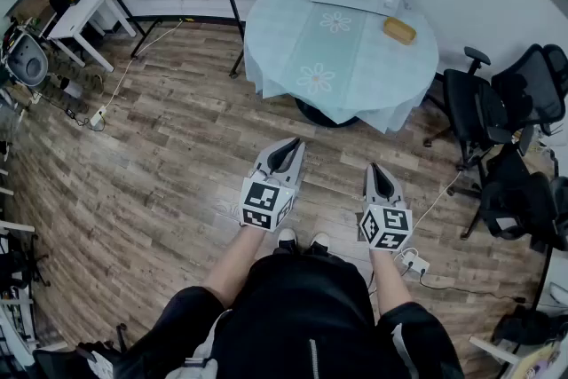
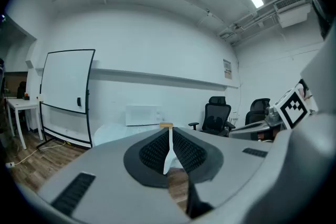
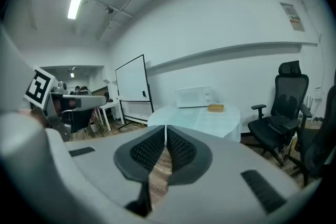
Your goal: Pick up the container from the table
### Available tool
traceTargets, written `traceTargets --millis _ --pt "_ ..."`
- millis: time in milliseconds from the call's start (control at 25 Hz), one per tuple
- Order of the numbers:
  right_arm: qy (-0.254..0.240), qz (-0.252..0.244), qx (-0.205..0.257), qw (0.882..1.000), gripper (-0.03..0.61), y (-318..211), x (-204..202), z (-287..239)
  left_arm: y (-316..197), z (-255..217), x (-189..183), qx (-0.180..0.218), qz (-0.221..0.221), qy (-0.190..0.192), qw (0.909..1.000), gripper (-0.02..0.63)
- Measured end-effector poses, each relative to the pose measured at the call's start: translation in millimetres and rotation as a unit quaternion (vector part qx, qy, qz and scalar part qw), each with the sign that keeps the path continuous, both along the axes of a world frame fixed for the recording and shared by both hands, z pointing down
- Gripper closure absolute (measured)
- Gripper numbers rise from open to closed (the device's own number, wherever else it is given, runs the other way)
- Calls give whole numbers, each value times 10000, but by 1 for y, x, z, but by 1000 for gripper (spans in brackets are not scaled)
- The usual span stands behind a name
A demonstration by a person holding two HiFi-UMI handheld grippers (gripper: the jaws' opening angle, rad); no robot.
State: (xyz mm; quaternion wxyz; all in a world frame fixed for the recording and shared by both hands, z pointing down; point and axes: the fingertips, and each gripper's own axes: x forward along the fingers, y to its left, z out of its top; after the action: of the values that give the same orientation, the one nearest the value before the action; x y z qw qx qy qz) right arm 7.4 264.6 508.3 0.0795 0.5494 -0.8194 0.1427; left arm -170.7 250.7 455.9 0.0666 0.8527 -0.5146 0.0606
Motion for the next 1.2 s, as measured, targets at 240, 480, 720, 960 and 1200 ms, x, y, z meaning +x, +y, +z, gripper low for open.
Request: traceTargets --millis 240,480,720,960,1200 --pt "69 40 -17 10000 552 -1 3 4 1 5 8 -43 61 4 10000 581" --pt "118 81 -111 9998 552 2 5 11 2 8 12 -94 102 22 9999 581" --pt "114 109 -150 9998 552 1 8 15 2 12 16 -132 127 -6 9998 581" --pt "97 45 -195 9998 552 -1 18 19 -4 15 29 -171 85 4 9998 581" --pt "25 -20 -155 9999 552 -11 44 19 -12 15 57 -156 24 -73 9998 581"
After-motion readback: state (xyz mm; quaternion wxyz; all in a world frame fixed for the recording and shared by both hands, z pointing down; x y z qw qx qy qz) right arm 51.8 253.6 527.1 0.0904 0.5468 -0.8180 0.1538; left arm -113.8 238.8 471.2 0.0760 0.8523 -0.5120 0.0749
